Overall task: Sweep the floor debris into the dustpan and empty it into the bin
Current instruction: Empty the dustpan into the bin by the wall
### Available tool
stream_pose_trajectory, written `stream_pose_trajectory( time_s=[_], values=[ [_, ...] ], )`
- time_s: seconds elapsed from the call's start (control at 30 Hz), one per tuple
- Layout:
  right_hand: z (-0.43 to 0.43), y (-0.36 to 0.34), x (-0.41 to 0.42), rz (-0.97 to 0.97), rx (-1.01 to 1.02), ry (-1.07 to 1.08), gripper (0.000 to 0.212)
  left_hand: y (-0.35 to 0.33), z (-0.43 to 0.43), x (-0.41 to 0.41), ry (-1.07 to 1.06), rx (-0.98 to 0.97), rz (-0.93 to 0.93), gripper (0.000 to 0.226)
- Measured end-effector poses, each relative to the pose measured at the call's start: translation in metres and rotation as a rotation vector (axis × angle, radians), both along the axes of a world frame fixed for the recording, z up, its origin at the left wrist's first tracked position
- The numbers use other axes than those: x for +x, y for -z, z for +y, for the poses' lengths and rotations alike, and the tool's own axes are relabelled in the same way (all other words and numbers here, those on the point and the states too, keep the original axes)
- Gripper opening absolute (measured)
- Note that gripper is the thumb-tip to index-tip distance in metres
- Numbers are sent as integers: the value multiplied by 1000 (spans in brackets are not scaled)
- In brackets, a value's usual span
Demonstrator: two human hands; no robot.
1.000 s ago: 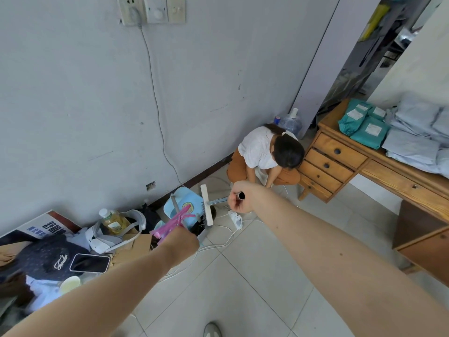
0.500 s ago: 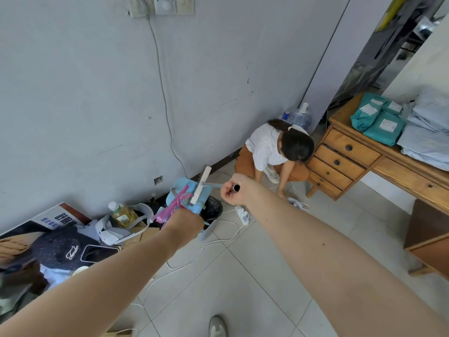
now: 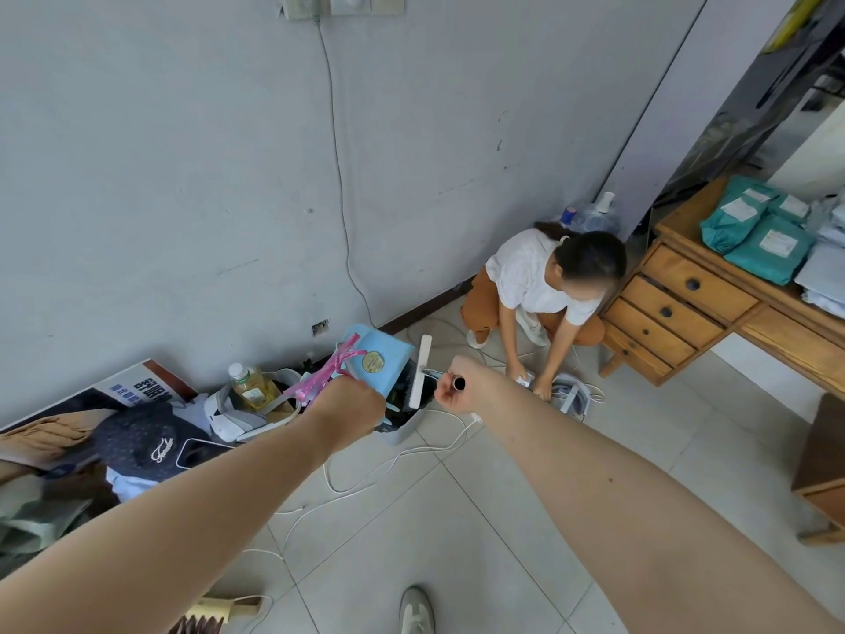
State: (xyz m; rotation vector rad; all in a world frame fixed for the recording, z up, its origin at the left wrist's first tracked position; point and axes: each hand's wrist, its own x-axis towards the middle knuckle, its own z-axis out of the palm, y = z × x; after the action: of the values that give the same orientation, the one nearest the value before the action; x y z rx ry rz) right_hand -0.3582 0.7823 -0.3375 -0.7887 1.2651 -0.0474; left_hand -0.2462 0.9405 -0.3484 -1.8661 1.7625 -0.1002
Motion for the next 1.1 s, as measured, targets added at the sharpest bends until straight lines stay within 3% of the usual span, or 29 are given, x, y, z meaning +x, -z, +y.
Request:
stream_pose_trajectory(
  time_s=[0.2,0.4,0.77,0.9,1.0,1.1],
  values=[
    [-3,-16,-1,-69,14,12,37,-4,-3,-3,3,-4,0,9],
    [-8,-38,17,-191,28,57,28,-29,-13,6,5,-68,7,16],
    [-4,-68,35,-294,39,19,26,-71,-37,37,-25,-293,-71,17],
    [-6,-84,32,-340,60,-177,25,-88,-43,46,-66,-401,-88,22],
    [-17,-109,31,-314,-71,-365,23,-107,-48,59,-129,-546,-59,22],
    [-22,-140,37,-335,-148,-379,16,-122,-55,65,-123,-619,-3,19]
  ],
)
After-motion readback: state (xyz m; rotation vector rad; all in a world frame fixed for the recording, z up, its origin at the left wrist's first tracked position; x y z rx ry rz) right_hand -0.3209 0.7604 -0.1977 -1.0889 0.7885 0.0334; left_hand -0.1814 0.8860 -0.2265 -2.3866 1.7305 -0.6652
